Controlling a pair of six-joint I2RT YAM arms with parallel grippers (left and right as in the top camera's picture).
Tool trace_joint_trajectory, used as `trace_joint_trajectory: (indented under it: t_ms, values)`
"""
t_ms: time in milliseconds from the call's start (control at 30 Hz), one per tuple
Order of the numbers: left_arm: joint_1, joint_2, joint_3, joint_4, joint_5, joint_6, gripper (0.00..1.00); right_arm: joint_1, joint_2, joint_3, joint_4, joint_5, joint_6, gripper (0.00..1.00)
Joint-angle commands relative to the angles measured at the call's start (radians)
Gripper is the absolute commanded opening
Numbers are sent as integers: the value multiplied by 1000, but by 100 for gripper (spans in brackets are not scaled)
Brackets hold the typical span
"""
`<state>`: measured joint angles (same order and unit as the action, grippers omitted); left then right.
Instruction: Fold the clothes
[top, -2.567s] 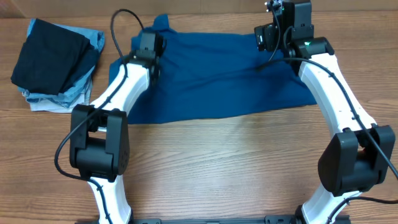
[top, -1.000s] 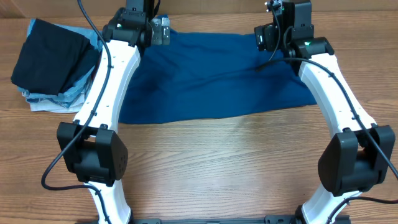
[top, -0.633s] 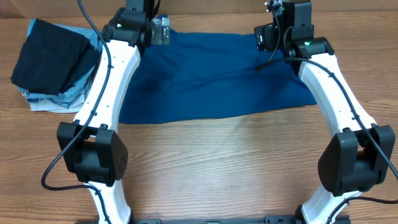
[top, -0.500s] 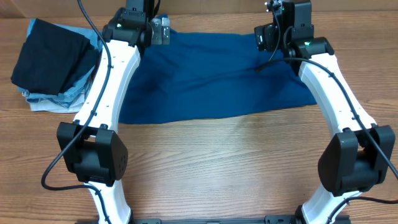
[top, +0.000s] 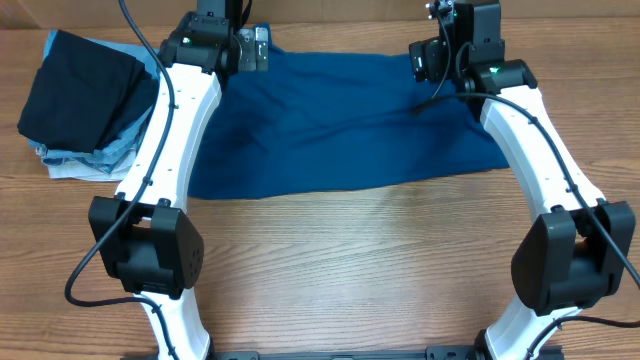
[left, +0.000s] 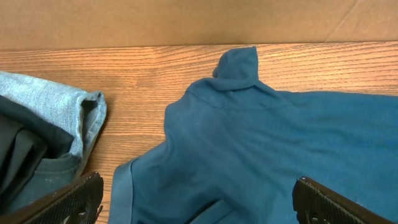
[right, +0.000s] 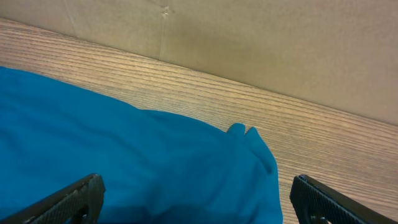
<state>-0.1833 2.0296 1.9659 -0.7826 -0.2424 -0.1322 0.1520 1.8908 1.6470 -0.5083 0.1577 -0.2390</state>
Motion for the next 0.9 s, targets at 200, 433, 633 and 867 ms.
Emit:
trace_joint_trajectory:
  t_ms: [200, 433, 633, 867]
  values:
    - [0, -8, 11, 0, 7, -14, 100, 3, -4, 7, 8, 6, 8, 100]
    - [0, -8, 11, 0, 7, -14, 100, 3, -4, 7, 8, 6, 8, 100]
    - [0, -8, 11, 18, 55, -33, 100, 3, -3, 7, 29, -75, 8, 100]
    - [0, -8, 11, 74, 86, -32, 100, 3, -3, 6, 6, -115, 8, 100]
